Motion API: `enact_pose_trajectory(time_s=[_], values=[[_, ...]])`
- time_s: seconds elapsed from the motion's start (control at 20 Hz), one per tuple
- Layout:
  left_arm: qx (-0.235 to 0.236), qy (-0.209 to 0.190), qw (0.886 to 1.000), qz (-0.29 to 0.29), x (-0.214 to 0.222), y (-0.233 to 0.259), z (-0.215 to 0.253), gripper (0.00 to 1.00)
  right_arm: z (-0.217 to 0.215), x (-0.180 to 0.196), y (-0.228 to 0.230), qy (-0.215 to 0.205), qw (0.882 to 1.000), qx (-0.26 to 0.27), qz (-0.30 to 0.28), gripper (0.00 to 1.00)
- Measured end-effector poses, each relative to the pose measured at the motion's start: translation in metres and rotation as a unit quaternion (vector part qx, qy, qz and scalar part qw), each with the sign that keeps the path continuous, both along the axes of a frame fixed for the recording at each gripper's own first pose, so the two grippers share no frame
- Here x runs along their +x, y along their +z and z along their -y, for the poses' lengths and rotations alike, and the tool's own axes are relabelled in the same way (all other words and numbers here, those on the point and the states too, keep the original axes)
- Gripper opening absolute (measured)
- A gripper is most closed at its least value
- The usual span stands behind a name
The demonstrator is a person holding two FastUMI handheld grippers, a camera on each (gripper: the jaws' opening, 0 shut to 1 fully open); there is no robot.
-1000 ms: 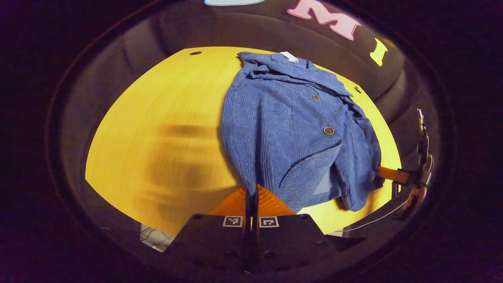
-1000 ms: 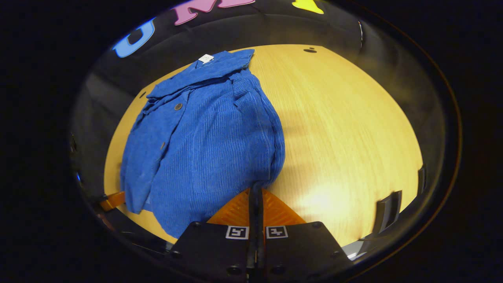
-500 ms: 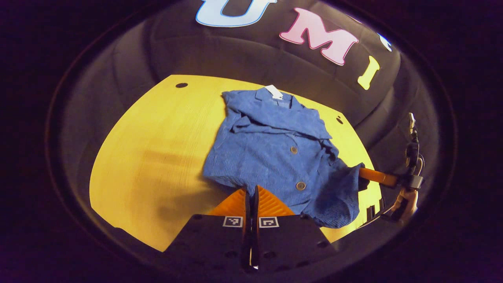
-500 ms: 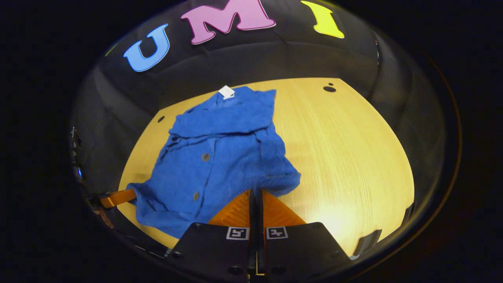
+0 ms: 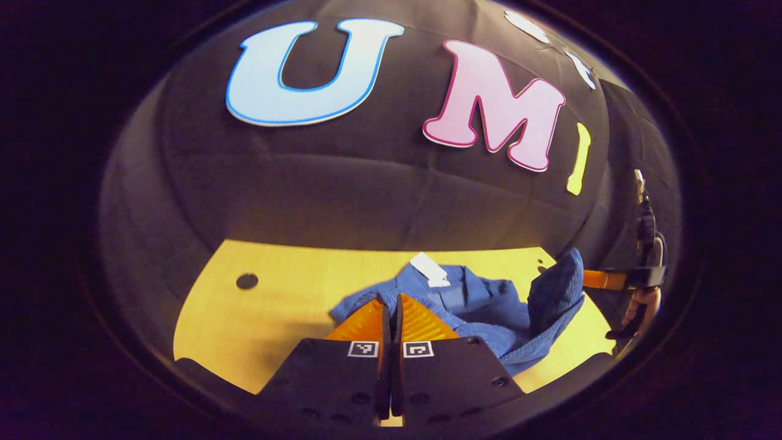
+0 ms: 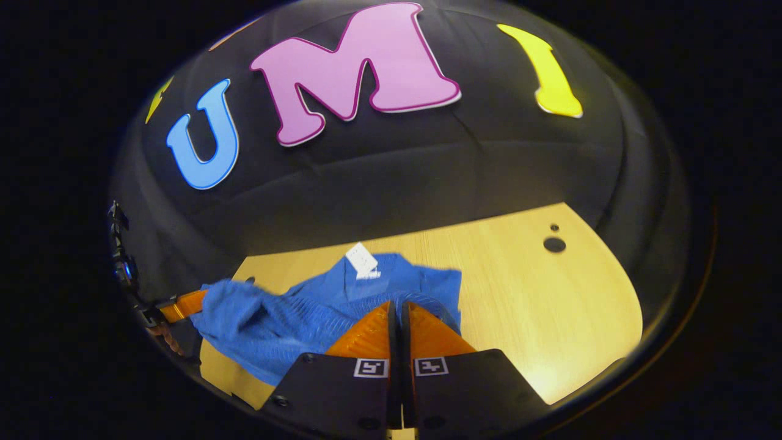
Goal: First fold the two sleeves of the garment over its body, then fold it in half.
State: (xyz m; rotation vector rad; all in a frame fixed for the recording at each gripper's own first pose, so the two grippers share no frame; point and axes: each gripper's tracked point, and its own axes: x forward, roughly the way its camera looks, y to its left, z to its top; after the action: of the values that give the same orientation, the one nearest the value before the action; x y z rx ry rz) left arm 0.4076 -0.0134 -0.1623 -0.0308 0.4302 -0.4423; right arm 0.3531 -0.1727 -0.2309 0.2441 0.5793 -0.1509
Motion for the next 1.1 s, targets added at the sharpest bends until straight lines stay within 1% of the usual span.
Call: enact_pose_trajectory(time_s=[0.05, 0.1, 0.15, 0.25, 0.3, 0.35, 0.4, 0.45, 0.5, 0.55, 0.65, 0.75, 0.9, 1.0, 1.05, 1.1], values=[[0.009, 0.001, 1.0, 0.024, 0.032, -0.007, 0.007, 0.0, 0.011, 0.029, -0.005, -0.001, 1.0, -0.023, 0.003, 0.01], [0.014, -0.003, 0.999, 0.039, 0.056, -0.015, 0.017, 0.0, 0.022, 0.054, -0.017, -0.01, 0.999, -0.035, 0.0, 0.01], [0.02, -0.012, 0.999, 0.039, 0.076, -0.034, 0.026, 0.03, 0.028, 0.074, -0.033, -0.017, 0.999, -0.032, 0.001, 0.16], [0.046, -0.014, 0.999, 0.004, 0.097, -0.082, 0.036, 0.34, 0.034, 0.095, -0.064, -0.028, 0.999, -0.015, -0.005, 0.58], [0.069, 0.004, 0.997, -0.023, 0.094, -0.102, 0.032, 0.5, 0.037, 0.096, -0.072, -0.023, 0.999, -0.029, -0.008, 0.79], [0.069, 0.019, 0.997, -0.026, 0.094, -0.104, 0.03, 0.57, 0.044, 0.091, -0.076, -0.019, 0.998, -0.061, -0.007, 1.0], [0.048, 0.023, 0.998, -0.021, 0.092, -0.1, 0.034, 0.64, 0.051, 0.09, -0.073, -0.015, 0.995, -0.095, 0.005, 0.99], [0.022, 0.025, 0.999, -0.011, 0.089, -0.094, 0.037, 0.68, 0.052, 0.087, -0.066, -0.011, 0.992, -0.122, 0.017, 0.99], [0.003, 0.027, 1.0, 0.001, 0.083, -0.08, 0.036, 0.8, 0.05, 0.081, -0.057, -0.008, 0.99, -0.137, 0.028, 0.99], [-0.004, 0.036, 0.999, 0.015, 0.076, -0.066, 0.028, 0.82, 0.045, 0.076, -0.049, -0.005, 0.989, -0.141, 0.038, 0.99], [-0.017, 0.045, 0.998, 0.044, 0.058, -0.035, 0.021, 0.82, 0.033, 0.06, -0.027, -0.01, 0.989, -0.133, 0.062, 0.99], [-0.034, 0.04, 0.996, 0.077, 0.03, 0.005, 0.017, 0.81, 0.022, 0.041, 0.005, -0.017, 0.988, -0.124, 0.088, 0.99], [-0.054, 0.037, 0.99, 0.127, -0.016, 0.062, 0.007, 0.81, -0.002, 0.007, 0.062, -0.025, 0.982, -0.134, 0.129, 0.98], [-0.072, 0.027, 0.985, 0.153, -0.059, 0.093, 0.005, 0.8, -0.021, -0.02, 0.093, -0.022, 0.979, -0.141, 0.144, 0.98], [-0.081, 0.022, 0.982, 0.167, -0.081, 0.104, 0.002, 0.79, -0.034, -0.035, 0.109, -0.018, 0.978, -0.136, 0.154, 0.98], [-0.077, 0.023, 0.98, 0.184, -0.106, 0.114, -0.004, 0.78, -0.049, -0.051, 0.126, -0.015, 0.976, -0.132, 0.17, 0.98]])
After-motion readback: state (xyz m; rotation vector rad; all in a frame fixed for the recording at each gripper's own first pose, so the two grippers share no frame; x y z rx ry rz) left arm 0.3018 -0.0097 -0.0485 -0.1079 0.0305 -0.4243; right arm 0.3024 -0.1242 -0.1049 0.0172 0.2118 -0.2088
